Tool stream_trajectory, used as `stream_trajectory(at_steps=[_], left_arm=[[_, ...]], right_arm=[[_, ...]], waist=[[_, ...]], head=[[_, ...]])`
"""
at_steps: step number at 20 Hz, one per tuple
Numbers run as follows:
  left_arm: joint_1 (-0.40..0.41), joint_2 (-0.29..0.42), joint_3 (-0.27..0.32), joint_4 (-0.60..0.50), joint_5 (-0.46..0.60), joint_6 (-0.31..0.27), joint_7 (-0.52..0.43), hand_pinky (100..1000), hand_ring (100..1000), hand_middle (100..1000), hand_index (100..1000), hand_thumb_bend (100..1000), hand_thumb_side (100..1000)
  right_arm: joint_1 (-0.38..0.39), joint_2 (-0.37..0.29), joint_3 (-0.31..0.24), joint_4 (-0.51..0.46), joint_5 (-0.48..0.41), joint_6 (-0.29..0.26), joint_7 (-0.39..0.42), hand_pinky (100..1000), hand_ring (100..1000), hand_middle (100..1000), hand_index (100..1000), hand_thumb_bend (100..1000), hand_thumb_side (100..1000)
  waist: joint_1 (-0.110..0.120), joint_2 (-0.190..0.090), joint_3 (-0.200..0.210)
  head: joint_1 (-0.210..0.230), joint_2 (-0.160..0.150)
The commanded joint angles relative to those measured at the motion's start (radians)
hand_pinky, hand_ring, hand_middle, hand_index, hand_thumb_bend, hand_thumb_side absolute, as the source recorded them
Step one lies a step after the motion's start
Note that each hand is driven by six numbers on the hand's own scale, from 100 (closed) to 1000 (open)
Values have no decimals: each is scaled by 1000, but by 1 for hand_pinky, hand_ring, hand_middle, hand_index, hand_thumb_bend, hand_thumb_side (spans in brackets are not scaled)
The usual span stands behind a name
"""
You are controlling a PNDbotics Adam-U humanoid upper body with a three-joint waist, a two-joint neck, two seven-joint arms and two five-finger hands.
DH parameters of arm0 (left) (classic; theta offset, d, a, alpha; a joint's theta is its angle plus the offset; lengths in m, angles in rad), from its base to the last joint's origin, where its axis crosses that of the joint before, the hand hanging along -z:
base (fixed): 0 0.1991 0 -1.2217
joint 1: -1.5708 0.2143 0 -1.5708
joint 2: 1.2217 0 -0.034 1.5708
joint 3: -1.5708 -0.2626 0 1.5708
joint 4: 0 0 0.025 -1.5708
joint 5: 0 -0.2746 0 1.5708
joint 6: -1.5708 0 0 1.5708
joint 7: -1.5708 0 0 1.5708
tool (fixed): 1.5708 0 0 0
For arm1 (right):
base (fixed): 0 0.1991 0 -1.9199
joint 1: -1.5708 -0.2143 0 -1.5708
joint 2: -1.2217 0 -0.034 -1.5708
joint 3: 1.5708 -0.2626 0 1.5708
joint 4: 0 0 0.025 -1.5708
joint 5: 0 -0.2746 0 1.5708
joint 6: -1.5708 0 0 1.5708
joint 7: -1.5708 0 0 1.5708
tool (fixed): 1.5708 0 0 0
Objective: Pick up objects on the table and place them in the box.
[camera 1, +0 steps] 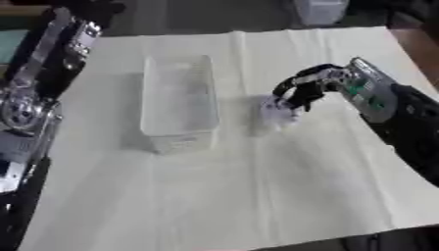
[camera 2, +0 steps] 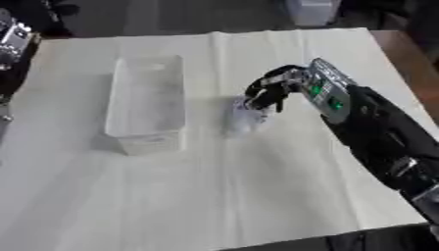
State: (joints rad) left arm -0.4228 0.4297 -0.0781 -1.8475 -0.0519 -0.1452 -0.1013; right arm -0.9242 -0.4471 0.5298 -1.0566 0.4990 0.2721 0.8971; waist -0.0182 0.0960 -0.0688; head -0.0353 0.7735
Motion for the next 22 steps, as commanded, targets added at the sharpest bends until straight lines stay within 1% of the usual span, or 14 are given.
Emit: stream_trajectory(at_steps=[1, 2, 3, 4, 5, 6, 9, 12, 15, 17, 18, 19, 20, 22], left_arm=[[-15, 5, 6, -14, 4, -2, -1, 877, 920, 930, 858, 100, 907], [-15, 5, 6, -13, 4, -3, -1, 877, 920, 930, 858, 100, 906], [-15, 5, 6, -13, 4, -3, -1, 877, 920, 930, 858, 100, 910], [-15, 5, 6, -13, 4, -3, -1, 877, 920, 930, 858, 100, 906], [-15, 5, 6, -13, 4, -3, -1, 877, 920, 930, 858, 100, 906], [-15, 4, 6, -13, 5, -4, -1, 877, 920, 930, 859, 100, 906], [-15, 4, 7, -13, 5, -4, -1, 877, 921, 930, 859, 100, 906], [-14, 4, 7, -13, 5, -4, -1, 877, 921, 930, 859, 100, 906], [-14, 4, 7, -13, 5, -4, -1, 878, 921, 930, 859, 100, 906], [-13, 4, 8, -13, 6, -4, -1, 878, 921, 930, 859, 100, 906], [-13, 4, 8, -13, 6, -4, -1, 878, 921, 930, 859, 100, 906], [-13, 4, 8, -13, 6, -4, -1, 878, 922, 930, 858, 100, 906], [-13, 3, 8, -13, 6, -4, -1, 878, 922, 930, 858, 100, 906], [-12, 4, 8, -13, 6, -3, -2, 878, 922, 930, 858, 100, 906]], right_arm=[[-9, -3, -12, -6, 43, -6, 10, 471, 773, 965, 1000, 150, 613], [-8, -2, -14, -4, 56, -13, 10, 400, 718, 926, 1000, 152, 600], [-8, -1, -17, -4, 70, -19, 10, 400, 718, 926, 1000, 181, 583], [-8, 0, -21, -5, 83, -25, 10, 305, 639, 879, 1000, 147, 584], [-9, 0, -26, -8, 97, -33, 10, 322, 651, 886, 1000, 148, 586], [-10, 1, -31, -11, 109, -40, 10, 217, 574, 834, 987, 139, 570], [-11, 2, -44, -18, 136, -57, 10, 115, 497, 777, 959, 133, 541], [-15, -1, -61, -36, 165, -66, 10, 100, 372, 666, 883, 134, 474], [-15, -3, -72, -51, 200, -75, 10, 100, 292, 597, 839, 147, 420], [-16, -3, -76, -53, 219, -80, 10, 100, 225, 539, 784, 138, 370], [-16, -3, -78, -54, 228, -82, 10, 100, 225, 539, 784, 138, 370], [-19, -5, -82, -60, 244, -83, 10, 100, 146, 462, 702, 132, 333], [-20, -6, -87, -68, 263, -85, 10, 100, 100, 390, 621, 123, 316], [-25, -10, -104, -92, 304, -86, 10, 100, 100, 269, 453, 100, 265]], waist=[[4, -15, 0], [5, -15, 0], [6, -15, 0], [6, -15, 0], [7, -15, 0], [7, -15, 0], [8, -15, 0], [9, -15, -1], [9, -15, -1], [8, -15, -1], [8, -15, -1], [8, -15, -2], [8, -15, -2], [8, -15, -2]], head=[[-12, -3], [-12, -3], [-11, -3], [-11, -3], [-11, -3], [-11, -3], [-11, -3], [-9, -3], [-8, -3], [-8, -3], [-7, -3], [-7, -3], [-6, -3], [-5, -3]])
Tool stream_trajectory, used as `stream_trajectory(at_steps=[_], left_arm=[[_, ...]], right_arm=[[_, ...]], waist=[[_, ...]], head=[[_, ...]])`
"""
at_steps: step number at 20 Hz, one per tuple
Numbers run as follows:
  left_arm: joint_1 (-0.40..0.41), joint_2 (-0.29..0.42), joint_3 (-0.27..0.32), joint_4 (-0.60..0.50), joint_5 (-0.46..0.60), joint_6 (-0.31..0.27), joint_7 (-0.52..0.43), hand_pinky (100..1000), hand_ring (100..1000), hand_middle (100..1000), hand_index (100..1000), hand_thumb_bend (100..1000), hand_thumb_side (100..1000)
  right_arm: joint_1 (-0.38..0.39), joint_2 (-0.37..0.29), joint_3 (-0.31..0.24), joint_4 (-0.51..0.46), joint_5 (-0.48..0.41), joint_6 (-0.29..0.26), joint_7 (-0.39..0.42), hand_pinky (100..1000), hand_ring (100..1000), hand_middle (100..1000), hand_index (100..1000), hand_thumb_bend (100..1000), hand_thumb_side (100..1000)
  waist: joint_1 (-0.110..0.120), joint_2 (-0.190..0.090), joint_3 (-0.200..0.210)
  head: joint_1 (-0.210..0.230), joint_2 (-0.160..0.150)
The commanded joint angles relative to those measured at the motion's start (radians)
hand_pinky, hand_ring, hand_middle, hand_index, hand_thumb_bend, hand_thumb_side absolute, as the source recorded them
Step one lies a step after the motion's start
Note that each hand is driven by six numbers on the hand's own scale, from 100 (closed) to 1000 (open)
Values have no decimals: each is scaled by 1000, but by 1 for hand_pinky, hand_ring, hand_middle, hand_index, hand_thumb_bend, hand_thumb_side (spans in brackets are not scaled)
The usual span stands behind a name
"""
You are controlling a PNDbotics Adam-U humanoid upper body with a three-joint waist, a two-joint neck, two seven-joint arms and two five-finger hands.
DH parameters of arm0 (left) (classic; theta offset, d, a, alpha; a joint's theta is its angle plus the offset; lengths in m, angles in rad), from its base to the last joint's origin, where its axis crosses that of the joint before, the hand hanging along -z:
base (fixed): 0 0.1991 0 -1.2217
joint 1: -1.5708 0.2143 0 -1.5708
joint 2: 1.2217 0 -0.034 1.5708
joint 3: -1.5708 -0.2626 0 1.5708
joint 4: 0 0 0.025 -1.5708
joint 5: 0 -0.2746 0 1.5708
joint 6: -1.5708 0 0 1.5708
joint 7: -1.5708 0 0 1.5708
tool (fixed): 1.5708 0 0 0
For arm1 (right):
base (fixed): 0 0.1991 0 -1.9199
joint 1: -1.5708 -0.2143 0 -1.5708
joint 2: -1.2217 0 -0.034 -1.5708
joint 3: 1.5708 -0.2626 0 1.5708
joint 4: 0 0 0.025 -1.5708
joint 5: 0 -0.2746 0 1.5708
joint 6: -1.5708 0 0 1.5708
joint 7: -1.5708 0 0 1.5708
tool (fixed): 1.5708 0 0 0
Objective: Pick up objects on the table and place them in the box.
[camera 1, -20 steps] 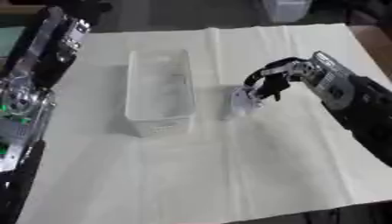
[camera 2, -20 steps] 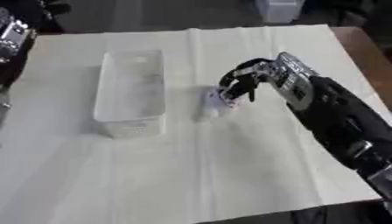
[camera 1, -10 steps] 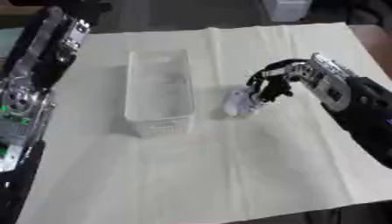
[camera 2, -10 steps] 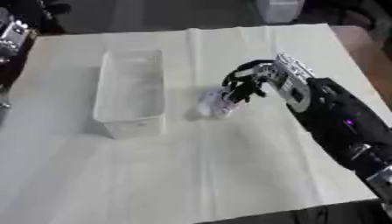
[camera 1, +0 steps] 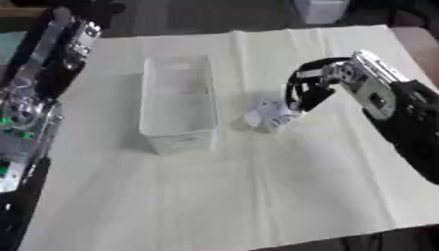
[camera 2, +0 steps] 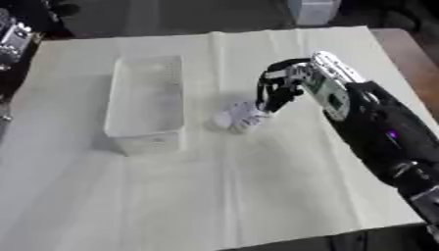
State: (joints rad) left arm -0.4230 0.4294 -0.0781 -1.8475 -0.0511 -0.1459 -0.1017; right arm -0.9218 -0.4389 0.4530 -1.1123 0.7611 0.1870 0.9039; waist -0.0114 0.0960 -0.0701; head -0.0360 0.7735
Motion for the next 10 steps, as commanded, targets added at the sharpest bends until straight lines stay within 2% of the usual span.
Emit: stream_trajectory(at_steps=[1, 2, 3, 6, 7, 8, 9, 10], left_arm=[[-11, 4, 9, -13, 6, -3, -1, 878, 922, 930, 858, 100, 906], [-11, 4, 9, -14, 6, -3, -1, 878, 922, 930, 858, 100, 906], [-10, 4, 9, -13, 7, -2, -1, 879, 922, 931, 858, 100, 906], [-10, 4, 9, -14, 7, -3, -2, 879, 923, 931, 858, 100, 906], [-10, 4, 9, -14, 7, -3, -2, 879, 923, 931, 858, 100, 906], [-10, 4, 9, -14, 7, -3, -3, 879, 923, 931, 858, 100, 906], [-10, 4, 9, -14, 7, -3, -3, 879, 923, 931, 858, 100, 906], [-10, 4, 9, -14, 7, -3, -3, 879, 923, 931, 858, 100, 906]], right_arm=[[-31, -22, -39, -54, 66, 6, 2, 100, 100, 183, 371, 100, 218], [-32, -23, -49, -73, 87, 13, 1, 100, 100, 170, 382, 100, 222], [-32, -24, -57, -88, 101, 20, -4, 100, 100, 136, 334, 100, 196], [-31, -24, -65, -104, 97, 41, -23, 100, 100, 144, 344, 100, 208], [-32, -25, -67, -107, 92, 46, -36, 100, 100, 169, 367, 100, 276], [-32, -26, -65, -109, 86, 46, -48, 100, 100, 235, 422, 100, 349], [-32, -27, -63, -113, 82, 41, -58, 100, 100, 284, 461, 136, 425], [-32, -28, -61, -114, 80, 32, -65, 100, 148, 385, 523, 141, 470]], waist=[[1, -15, -2], [1, -15, -2], [0, -15, -2], [0, -15, -2], [0, -15, -2], [0, -15, -2], [-1, -15, -2], [-1, -15, -2]], head=[[-3, -3], [-2, -3], [-2, -3], [-1, -3], [0, -3], [0, -3], [0, -3], [0, -3]])
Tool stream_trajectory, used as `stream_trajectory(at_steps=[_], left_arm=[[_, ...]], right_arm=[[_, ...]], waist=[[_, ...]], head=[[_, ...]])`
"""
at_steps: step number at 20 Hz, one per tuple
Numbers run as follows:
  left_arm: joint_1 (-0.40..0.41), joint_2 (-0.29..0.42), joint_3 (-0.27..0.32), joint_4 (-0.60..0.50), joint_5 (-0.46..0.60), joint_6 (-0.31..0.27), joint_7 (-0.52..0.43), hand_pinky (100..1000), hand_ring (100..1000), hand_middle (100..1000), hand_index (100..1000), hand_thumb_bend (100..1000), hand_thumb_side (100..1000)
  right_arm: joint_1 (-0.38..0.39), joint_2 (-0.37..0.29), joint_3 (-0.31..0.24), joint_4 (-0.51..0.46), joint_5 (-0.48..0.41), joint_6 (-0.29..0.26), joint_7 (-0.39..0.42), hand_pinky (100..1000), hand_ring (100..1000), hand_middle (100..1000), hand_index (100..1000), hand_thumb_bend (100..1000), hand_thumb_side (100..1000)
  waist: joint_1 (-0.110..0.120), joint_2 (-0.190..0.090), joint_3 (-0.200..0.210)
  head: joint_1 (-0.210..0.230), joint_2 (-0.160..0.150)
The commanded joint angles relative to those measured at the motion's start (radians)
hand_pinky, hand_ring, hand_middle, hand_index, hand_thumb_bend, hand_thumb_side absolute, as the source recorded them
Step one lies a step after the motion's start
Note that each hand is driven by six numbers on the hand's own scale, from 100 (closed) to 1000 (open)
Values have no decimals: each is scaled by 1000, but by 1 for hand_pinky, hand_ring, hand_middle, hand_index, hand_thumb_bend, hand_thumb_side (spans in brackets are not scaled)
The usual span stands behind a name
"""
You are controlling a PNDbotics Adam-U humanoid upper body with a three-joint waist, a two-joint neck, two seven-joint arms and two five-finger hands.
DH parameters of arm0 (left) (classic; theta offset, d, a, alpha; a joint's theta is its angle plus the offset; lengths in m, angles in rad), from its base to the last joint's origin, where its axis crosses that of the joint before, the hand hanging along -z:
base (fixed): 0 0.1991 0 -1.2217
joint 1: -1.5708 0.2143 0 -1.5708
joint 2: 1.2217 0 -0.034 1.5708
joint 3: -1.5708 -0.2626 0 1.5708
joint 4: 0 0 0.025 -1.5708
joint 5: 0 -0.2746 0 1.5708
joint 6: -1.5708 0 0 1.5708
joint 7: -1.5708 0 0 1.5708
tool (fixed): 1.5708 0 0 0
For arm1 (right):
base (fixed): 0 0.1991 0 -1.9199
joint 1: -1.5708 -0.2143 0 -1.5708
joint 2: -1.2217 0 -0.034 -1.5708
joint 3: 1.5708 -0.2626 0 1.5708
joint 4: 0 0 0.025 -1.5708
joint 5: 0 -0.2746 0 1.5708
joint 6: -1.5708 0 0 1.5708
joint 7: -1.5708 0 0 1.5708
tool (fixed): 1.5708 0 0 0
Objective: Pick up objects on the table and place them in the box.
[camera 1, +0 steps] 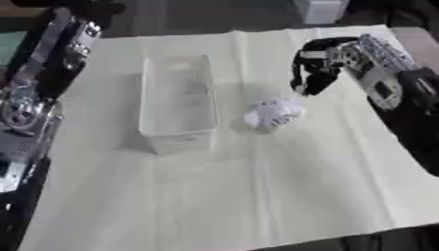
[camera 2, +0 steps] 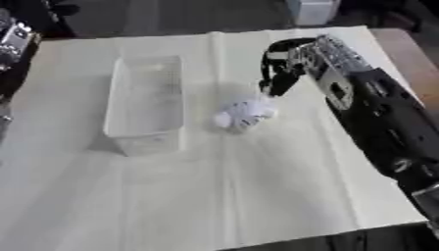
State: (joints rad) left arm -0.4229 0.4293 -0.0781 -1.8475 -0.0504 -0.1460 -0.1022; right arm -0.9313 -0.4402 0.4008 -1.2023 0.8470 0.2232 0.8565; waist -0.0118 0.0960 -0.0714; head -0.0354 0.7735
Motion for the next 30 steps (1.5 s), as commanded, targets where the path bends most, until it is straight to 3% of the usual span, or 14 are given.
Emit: stream_trajectory(at_steps=[1, 2, 3, 4, 5, 6, 7, 8, 9, 11, 12, 13, 18, 30], left_arm=[[-10, 4, 9, -14, 7, -2, -3, 879, 923, 931, 858, 100, 906], [-10, 4, 9, -14, 7, -2, -3, 879, 923, 931, 858, 100, 906], [-11, 4, 9, -14, 6, -3, -3, 879, 923, 931, 858, 100, 906], [-11, 4, 9, -14, 6, -3, -3, 879, 923, 931, 858, 100, 906], [-11, 4, 9, -14, 6, -3, -3, 879, 923, 931, 858, 100, 906], [-11, 4, 9, -14, 6, -3, -3, 879, 923, 931, 858, 100, 906], [-11, 4, 9, -14, 6, -3, -4, 880, 923, 932, 858, 100, 906], [-11, 4, 9, -14, 6, -3, -4, 880, 923, 932, 858, 100, 906], [-12, 4, 9, -14, 6, -3, -4, 880, 923, 932, 858, 100, 906], [-12, 4, 8, -14, 6, -2, -5, 880, 924, 932, 859, 100, 906], [-12, 3, 8, -14, 6, -2, -5, 880, 924, 932, 859, 100, 906], [-12, 3, 8, -14, 6, -2, -5, 881, 924, 932, 859, 101, 907], [-12, 0, 7, -14, 7, -1, -9, 881, 925, 933, 859, 102, 907], [-13, -3, 5, -16, 9, 2, -15, 883, 929, 935, 859, 104, 909]], right_arm=[[-22, -27, -6, -24, -8, -15, -18, 100, 248, 449, 578, 154, 514], [-22, -27, -5, -22, -11, -24, -14, 100, 188, 413, 547, 152, 489], [-22, -27, -4, -20, -15, -32, -5, 100, 435, 555, 681, 147, 564], [-22, -28, -3, -17, -23, -37, 8, 100, 418, 545, 674, 148, 558], [-22, -29, -1, -15, -30, -41, 21, 205, 557, 632, 743, 150, 586], [-22, -30, 0, -13, -37, -43, 35, 248, 578, 646, 752, 148, 593], [-21, -31, 3, -10, -45, -44, 43, 463, 694, 719, 803, 145, 610], [-20, -30, 7, -3, -58, -44, 47, 526, 727, 739, 803, 145, 610], [-19, -30, 11, 4, -72, -44, 49, 686, 819, 814, 883, 161, 653], [-17, -26, 26, 25, -108, -51, 50, 805, 924, 894, 953, 179, 713], [-18, -22, 35, 40, -132, -55, 50, 805, 924, 894, 953, 179, 713], [-19, -19, 42, 55, -153, -57, 50, 861, 981, 940, 982, 169, 756], [-35, 12, 84, 137, -242, -54, 51, 902, 1000, 965, 1000, 160, 758], [-49, 79, 115, 300, -221, -90, 51, 934, 1000, 1000, 1000, 200, 739]], waist=[[-1, -15, -1], [-1, -15, -1], [-1, -15, -1], [-1, -15, 0], [-1, -15, 0], [-2, -15, 0], [-2, -15, 0], [-2, -14, 1], [-3, -14, 1], [-3, -13, 2], [-4, -13, 3], [-4, -13, 4], [-7, -12, 11], [-15, -6, 25]], head=[[-1, -4], [-1, -4], [0, -4], [0, -4], [1, -4], [2, -4], [2, -4], [3, -4], [4, -4], [5, -4], [5, -4], [5, -4], [5, -4], [5, -4]])
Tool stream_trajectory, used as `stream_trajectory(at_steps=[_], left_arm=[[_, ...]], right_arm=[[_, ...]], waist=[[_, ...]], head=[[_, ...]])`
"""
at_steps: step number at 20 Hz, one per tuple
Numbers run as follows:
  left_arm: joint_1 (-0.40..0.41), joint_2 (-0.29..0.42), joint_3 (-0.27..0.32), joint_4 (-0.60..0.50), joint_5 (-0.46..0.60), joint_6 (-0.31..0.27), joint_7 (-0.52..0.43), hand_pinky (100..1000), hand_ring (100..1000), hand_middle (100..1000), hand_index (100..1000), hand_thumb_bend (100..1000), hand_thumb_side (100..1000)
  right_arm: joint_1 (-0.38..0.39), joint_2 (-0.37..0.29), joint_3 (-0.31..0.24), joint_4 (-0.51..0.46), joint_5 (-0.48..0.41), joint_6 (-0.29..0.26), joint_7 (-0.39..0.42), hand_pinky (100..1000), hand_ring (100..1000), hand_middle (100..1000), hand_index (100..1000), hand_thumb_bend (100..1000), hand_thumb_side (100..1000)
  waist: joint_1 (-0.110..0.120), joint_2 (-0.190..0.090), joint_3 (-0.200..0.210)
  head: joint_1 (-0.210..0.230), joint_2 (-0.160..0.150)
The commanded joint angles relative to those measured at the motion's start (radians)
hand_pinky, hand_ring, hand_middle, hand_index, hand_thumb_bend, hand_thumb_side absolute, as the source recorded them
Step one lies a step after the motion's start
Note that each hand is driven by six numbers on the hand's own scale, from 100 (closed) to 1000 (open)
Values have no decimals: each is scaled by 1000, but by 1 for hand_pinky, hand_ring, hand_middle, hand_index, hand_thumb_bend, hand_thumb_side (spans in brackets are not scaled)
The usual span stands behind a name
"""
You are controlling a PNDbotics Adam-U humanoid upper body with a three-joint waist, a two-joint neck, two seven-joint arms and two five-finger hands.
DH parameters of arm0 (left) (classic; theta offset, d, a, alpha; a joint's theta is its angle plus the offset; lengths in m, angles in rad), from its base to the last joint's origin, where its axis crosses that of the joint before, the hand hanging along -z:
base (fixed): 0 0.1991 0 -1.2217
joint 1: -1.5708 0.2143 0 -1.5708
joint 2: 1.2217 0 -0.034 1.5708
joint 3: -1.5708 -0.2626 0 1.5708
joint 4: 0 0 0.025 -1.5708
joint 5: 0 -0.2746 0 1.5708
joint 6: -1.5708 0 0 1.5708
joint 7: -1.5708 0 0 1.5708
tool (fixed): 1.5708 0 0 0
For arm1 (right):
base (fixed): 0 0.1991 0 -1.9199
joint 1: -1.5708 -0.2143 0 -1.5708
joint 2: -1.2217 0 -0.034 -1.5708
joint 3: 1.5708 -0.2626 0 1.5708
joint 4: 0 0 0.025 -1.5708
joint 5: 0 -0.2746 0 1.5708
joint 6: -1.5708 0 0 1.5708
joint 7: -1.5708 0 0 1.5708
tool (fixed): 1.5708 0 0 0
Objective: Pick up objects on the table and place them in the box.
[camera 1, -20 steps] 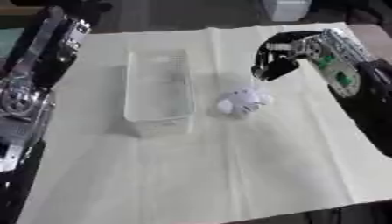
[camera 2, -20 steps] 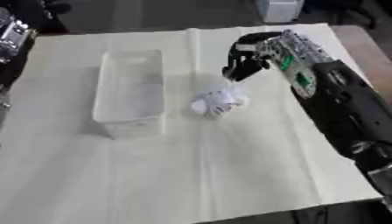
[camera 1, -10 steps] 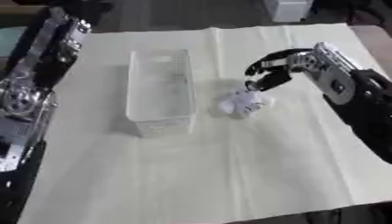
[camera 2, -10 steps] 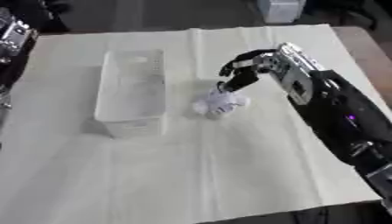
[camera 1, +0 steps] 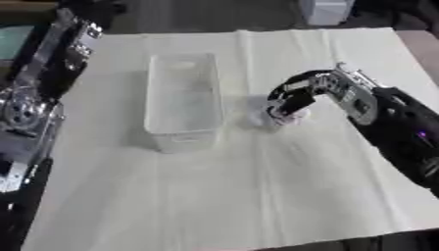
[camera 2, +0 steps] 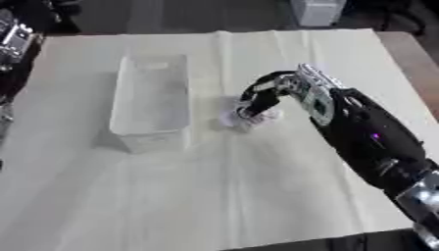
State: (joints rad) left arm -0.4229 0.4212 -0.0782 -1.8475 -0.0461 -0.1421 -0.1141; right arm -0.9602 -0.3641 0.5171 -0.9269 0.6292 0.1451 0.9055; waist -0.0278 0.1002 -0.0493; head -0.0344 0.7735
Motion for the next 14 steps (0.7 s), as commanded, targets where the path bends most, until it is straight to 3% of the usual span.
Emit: stream_trajectory(at_steps=[1, 8, 11, 14], left_arm=[[-13, 5, 5, -16, 5, -2, -3, 883, 929, 935, 859, 104, 910], [-14, 3, 4, -17, 6, -2, -4, 884, 929, 935, 859, 104, 909], [-16, 2, 5, -17, 6, -2, -4, 884, 929, 935, 859, 104, 909], [-16, 2, 5, -17, 7, -2, -4, 885, 930, 935, 859, 103, 909]], right_arm=[[-20, 7, -1, 34, -7, -16, 2, 934, 1000, 1000, 1000, 201, 739], [-16, 33, -1, 98, -5, -28, 2, 915, 996, 991, 1000, 211, 701], [-14, 45, -6, 128, 14, -34, 2, 832, 902, 963, 1000, 221, 669], [-15, 52, -15, 154, 49, -39, 2, 659, 758, 873, 1000, 232, 602]], waist=[[1, -9, 3], [3, -7, 6], [6, -5, 8], [7, -4, 8]], head=[[4, -4], [2, -4], [2, -4], [1, -4]])
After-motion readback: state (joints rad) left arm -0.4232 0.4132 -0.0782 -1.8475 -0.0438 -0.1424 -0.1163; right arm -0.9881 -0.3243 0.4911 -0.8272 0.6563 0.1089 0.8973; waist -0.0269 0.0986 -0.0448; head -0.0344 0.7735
